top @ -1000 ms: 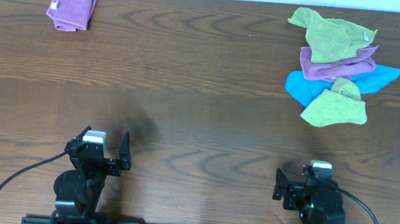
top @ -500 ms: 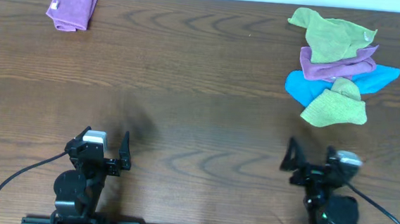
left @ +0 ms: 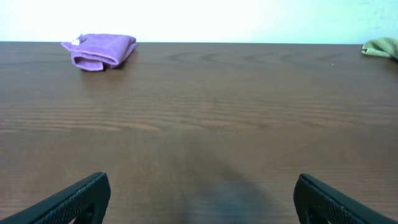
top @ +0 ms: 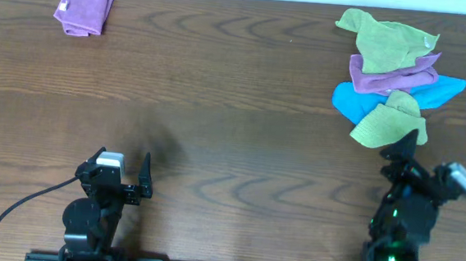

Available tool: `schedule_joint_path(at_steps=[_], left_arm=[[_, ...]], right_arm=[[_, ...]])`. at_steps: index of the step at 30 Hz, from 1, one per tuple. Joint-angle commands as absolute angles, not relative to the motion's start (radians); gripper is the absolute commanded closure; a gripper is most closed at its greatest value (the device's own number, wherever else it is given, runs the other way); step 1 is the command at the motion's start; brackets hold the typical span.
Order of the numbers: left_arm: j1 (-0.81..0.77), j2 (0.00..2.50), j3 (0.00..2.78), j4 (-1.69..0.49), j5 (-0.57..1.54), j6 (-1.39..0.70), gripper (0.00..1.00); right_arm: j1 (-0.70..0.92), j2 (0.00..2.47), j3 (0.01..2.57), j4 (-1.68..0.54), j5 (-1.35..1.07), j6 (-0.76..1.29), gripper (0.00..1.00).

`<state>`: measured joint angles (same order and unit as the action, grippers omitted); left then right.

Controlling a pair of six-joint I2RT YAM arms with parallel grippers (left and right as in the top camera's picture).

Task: Fold the cloth
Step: 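Reach the right gripper to the cloth pile and grasp the green cloth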

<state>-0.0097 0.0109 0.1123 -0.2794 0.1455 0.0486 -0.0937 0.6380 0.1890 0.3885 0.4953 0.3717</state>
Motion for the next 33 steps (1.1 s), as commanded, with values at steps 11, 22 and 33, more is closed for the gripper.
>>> schedule_joint_path(at_steps=[11, 22, 33], left_arm=[[-0.014, 0.004, 0.088, -0.286, 0.130, 0.038, 0.05], [-0.014, 0.004, 0.088, -0.286, 0.130, 0.038, 0.05], [-0.014, 0.004, 0.088, -0.286, 0.130, 0.038, 0.05]], right_arm=[[-0.310, 1.358, 0.467, 0.519, 0.121, 0.369, 0.01], [-0.309, 1.584, 0.661, 0.352, -0.012, 0.389, 0.37], [-0.278, 1.436, 0.762, 0.346, -0.301, 0.355, 0.99]])
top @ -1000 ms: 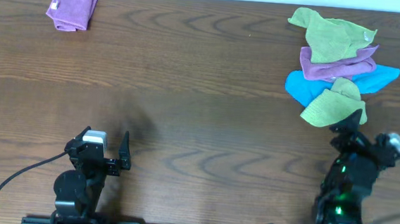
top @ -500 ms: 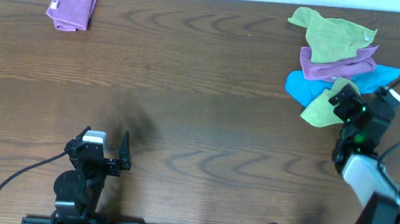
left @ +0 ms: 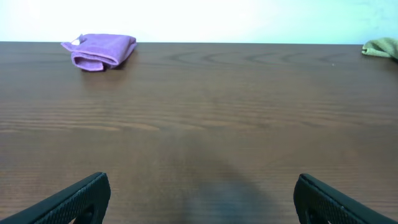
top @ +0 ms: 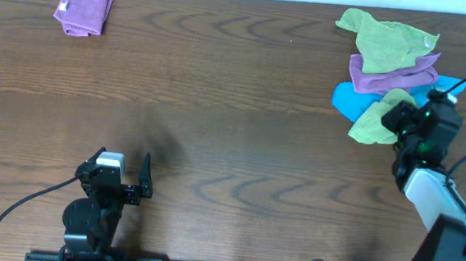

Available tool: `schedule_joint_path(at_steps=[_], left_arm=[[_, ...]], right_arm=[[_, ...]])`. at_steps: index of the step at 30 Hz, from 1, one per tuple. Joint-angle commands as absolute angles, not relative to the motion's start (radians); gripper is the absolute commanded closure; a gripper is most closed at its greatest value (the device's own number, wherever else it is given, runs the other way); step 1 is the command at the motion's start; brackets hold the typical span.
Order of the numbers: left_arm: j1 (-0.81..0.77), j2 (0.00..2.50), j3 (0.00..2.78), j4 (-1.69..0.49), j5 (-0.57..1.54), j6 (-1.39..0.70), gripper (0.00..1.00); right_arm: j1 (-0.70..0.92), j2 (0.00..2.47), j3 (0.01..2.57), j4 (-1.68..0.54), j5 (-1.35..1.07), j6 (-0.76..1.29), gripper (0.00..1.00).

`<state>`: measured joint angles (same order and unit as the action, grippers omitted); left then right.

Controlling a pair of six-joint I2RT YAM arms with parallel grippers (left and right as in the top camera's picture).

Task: Fold the cloth
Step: 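Reach the right gripper to the cloth pile and grasp the green cloth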

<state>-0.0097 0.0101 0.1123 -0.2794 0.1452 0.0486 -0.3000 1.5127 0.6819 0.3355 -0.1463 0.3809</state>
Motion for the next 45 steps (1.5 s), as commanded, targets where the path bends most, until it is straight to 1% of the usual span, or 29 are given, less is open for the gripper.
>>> schedule_joint_path(at_steps=[1, 4, 7, 11, 14, 18, 21, 25, 30, 37, 41, 45], left_arm=[[-0.014, 0.004, 0.088, -0.286, 0.130, 0.038, 0.05], [-0.014, 0.004, 0.088, -0.286, 0.130, 0.038, 0.05], [-0.014, 0.004, 0.088, -0.286, 0.130, 0.038, 0.05], [-0.014, 0.004, 0.088, -0.286, 0.130, 0.038, 0.05], [-0.014, 0.004, 0.088, -0.286, 0.130, 0.038, 0.05], [-0.014, 0.004, 0.088, -0.286, 0.130, 0.038, 0.05], [-0.014, 0.004, 0.088, -0.286, 0.130, 0.038, 0.05], [-0.014, 0.004, 0.088, -0.286, 0.130, 0.038, 0.05], [-0.014, 0.004, 0.088, -0.286, 0.130, 0.038, 0.05], [-0.014, 0.004, 0.088, -0.286, 0.130, 0.038, 0.05], [-0.014, 0.004, 0.088, -0.286, 0.130, 0.038, 0.05], [-0.014, 0.004, 0.088, -0.286, 0.130, 0.038, 0.05]], right_arm=[[-0.267, 1.422, 0.787, 0.345, -0.351, 0.337, 0.99], [-0.208, 1.400, 0.890, 0.321, -0.494, 0.316, 0.98], [-0.127, 1.400, 0.974, 0.263, -0.559, 0.316, 0.99], [0.020, 1.400, 1.047, 0.235, -0.640, 0.323, 0.99], [0.159, 1.400, 1.089, 0.235, -0.711, 0.368, 0.99], [0.376, 1.401, 1.129, 0.235, -0.693, 0.391, 0.99], [0.469, 1.401, 1.135, 0.234, -0.635, 0.398, 0.99], [0.516, 1.401, 1.135, 0.229, -0.633, 0.484, 0.99], [0.537, 1.401, 1.135, 0.191, -0.628, 0.482, 0.99], [0.545, 1.443, 1.135, 0.170, -0.533, 0.463, 0.98], [0.568, 1.510, 1.137, 0.237, -0.539, 0.496, 0.98], [0.626, 1.552, 1.152, 0.379, -0.641, 0.546, 0.99]])
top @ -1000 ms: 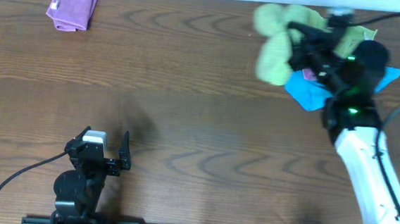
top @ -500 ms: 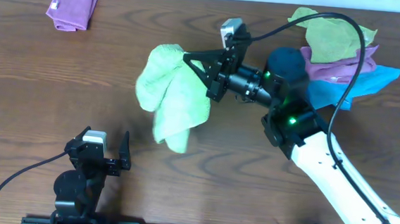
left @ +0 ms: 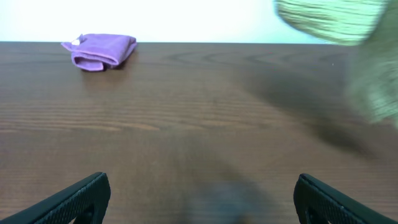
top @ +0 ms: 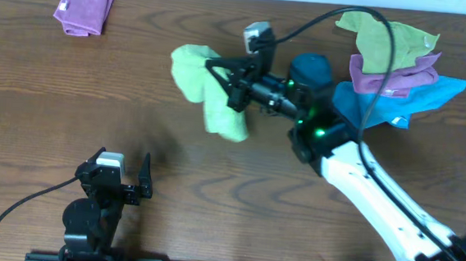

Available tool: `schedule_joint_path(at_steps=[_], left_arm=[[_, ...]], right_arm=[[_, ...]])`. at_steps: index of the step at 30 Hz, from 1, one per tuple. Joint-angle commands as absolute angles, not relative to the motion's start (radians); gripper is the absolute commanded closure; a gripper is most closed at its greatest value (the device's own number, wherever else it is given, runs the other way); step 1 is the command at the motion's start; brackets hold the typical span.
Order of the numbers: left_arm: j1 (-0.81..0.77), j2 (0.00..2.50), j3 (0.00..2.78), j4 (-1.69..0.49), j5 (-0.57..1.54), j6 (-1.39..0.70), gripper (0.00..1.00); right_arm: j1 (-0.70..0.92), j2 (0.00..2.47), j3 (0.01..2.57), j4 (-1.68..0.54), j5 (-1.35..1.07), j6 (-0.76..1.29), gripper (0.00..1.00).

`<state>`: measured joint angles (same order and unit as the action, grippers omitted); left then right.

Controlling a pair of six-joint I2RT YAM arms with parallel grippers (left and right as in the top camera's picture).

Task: Fold the cloth
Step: 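Reach the right gripper to the cloth pile and grasp the green cloth, then lift the green cloth with the right gripper and pull it leftward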

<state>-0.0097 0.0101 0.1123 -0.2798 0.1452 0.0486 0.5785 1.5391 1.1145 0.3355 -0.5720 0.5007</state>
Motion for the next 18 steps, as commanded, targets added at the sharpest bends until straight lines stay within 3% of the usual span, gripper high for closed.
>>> schedule_joint_path(at_steps=[1, 5, 8, 9, 10, 18], left_arm=[[-0.014, 0.004, 0.088, -0.286, 0.130, 0.038, 0.05], [-0.014, 0.004, 0.088, -0.286, 0.130, 0.038, 0.05], [-0.014, 0.004, 0.088, -0.286, 0.130, 0.038, 0.05], [-0.014, 0.004, 0.088, -0.286, 0.130, 0.038, 0.05], [-0.014, 0.004, 0.088, -0.286, 0.130, 0.038, 0.05], [-0.014, 0.004, 0.088, -0.286, 0.130, 0.038, 0.05]], right_arm=[[0.639, 1.553, 1.159, 0.386, -0.643, 0.545, 0.99], [0.625, 1.552, 1.180, 0.364, -0.636, 0.511, 0.99], [0.534, 1.557, 1.180, 0.208, -0.551, 0.464, 0.94], [0.499, 1.561, 1.180, 0.131, -0.470, 0.455, 0.58], [0.460, 1.570, 1.180, 0.063, -0.385, 0.456, 0.01], [0.347, 1.588, 1.180, -0.055, -0.534, 0.360, 0.01]])
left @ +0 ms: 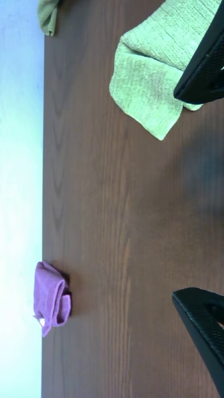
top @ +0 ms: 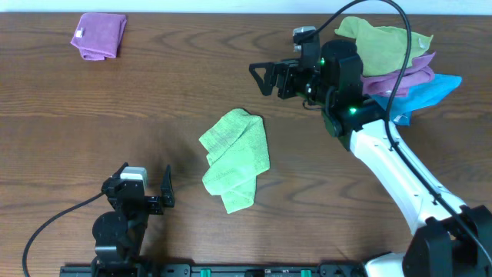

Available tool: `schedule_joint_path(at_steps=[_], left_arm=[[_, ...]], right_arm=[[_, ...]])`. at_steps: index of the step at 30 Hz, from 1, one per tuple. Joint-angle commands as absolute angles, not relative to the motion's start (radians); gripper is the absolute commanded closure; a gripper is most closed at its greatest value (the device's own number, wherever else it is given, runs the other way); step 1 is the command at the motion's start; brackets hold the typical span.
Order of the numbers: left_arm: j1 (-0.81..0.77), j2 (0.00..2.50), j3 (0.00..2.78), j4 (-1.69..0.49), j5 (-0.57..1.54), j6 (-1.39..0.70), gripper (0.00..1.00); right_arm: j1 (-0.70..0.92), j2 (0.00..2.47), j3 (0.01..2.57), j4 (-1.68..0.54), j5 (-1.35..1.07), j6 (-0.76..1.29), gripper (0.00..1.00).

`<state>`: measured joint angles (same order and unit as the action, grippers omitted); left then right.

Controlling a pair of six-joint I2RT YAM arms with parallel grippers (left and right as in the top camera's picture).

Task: Fold the cloth
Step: 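Lift the green cloth with the right gripper and pull it leftward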

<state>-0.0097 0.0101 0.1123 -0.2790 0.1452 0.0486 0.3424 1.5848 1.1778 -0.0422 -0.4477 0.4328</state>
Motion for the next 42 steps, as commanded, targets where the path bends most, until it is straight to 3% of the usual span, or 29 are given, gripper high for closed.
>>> schedule_joint_path(at_steps=[1, 2, 4, 5, 6, 8, 13, 18, 22, 25, 28, 35, 42], left_arm=[[-0.014, 0.004, 0.088, -0.286, 0.130, 0.038, 0.05], [-0.014, 0.004, 0.088, -0.286, 0.130, 0.038, 0.05], [-0.014, 0.004, 0.088, -0.286, 0.130, 0.038, 0.05], [-0.014, 0.004, 0.088, -0.286, 0.130, 0.038, 0.05], [-0.014, 0.004, 0.088, -0.286, 0.130, 0.038, 0.05], [-0.014, 0.004, 0.088, -0.286, 0.130, 0.038, 0.05], [-0.014, 0.004, 0.088, -0.286, 0.130, 0.038, 0.05], [-0.014, 0.004, 0.088, -0.286, 0.130, 0.038, 0.05], [-0.014, 0.004, 0.088, -0.286, 0.130, 0.038, 0.04], [-0.014, 0.004, 0.088, -0.286, 0.130, 0.038, 0.05], [-0.014, 0.004, 0.088, -0.286, 0.130, 0.038, 0.05], [-0.014, 0.004, 0.088, -0.286, 0.130, 0.038, 0.05], [-0.014, 0.004, 0.088, -0.286, 0.130, 0.038, 0.05]], right_arm=[[0.347, 1.588, 1.180, -0.059, -0.578, 0.349, 0.01], [0.347, 1.588, 1.180, -0.062, -0.625, 0.337, 0.01], [0.347, 1.588, 1.180, -0.073, -0.708, 0.335, 0.29], [0.347, 1.588, 1.180, -0.087, -0.727, 0.336, 0.35], [0.350, 1.588, 1.180, -0.115, -0.739, 0.334, 0.34], [0.360, 1.590, 1.180, -0.214, -0.700, 0.286, 0.15], [0.399, 1.618, 1.178, -0.523, -0.523, 0.253, 0.23], [0.437, 1.668, 1.165, -0.691, -0.427, 0.253, 0.23], [0.451, 1.737, 1.150, -0.711, -0.418, 0.253, 0.23], [0.459, 1.792, 1.148, -0.723, -0.435, 0.253, 0.32], [0.466, 1.833, 1.148, -0.727, -0.472, 0.245, 0.34], [0.482, 1.835, 1.124, -0.743, -0.548, 0.219, 0.25], [0.503, 1.835, 1.031, -0.653, -0.603, 0.224, 0.28]])
